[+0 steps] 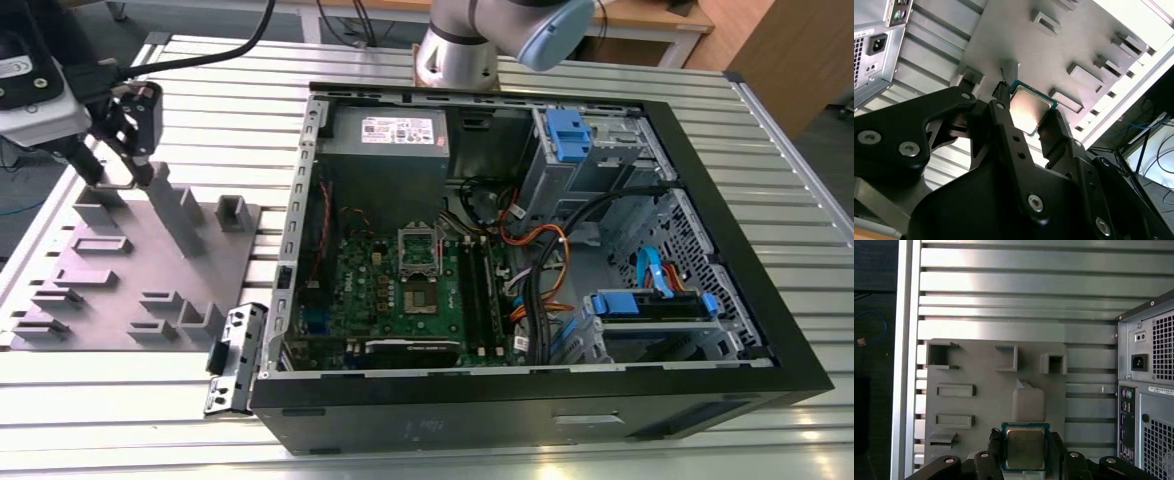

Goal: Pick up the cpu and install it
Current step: 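Pick up the cpu and move it towards the insertion slot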

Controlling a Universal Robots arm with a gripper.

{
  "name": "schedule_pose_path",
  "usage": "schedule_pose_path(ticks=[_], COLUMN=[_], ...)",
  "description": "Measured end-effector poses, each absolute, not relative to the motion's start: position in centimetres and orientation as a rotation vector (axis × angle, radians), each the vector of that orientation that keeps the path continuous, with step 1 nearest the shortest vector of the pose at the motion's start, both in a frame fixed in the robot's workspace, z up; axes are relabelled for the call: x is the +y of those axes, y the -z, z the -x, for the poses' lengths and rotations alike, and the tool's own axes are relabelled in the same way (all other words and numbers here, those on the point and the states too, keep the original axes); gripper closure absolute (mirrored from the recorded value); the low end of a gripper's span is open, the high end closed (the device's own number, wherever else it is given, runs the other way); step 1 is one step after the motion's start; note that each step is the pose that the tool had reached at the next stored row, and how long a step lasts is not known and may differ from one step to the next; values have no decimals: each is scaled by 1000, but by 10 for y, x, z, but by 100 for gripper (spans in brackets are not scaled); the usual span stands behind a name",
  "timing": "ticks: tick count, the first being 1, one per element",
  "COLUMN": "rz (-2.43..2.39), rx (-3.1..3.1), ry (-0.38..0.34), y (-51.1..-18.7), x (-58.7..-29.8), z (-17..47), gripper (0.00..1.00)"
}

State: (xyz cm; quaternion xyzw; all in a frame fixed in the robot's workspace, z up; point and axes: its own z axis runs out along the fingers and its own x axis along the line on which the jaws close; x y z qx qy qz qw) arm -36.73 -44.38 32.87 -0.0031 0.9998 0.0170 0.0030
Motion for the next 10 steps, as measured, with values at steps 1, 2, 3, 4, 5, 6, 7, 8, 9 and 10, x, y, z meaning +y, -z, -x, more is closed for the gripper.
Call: schedule_pose_path(ticks=[1,2,3,4,5,6,7,8,9,10], rz=[10,10,10,10,10,10,10,10,10,10], rx=[3135,3135,3135,3135,3135,3135,3135,3135,3135,3135], ry=[-53,-53,-53,-53,-53,-53,-53,-53,-53,-53], y=[-329,-329,-329,-329,-329,-329,-329,-329,-329,-329], x=[-444,-444,-444,-444,-444,-444,-444,-444,-444,-444], z=[365,362,360,358,356,354,352,350,348,347], gripper=[53,53,53,53,53,53,53,53,53,53])
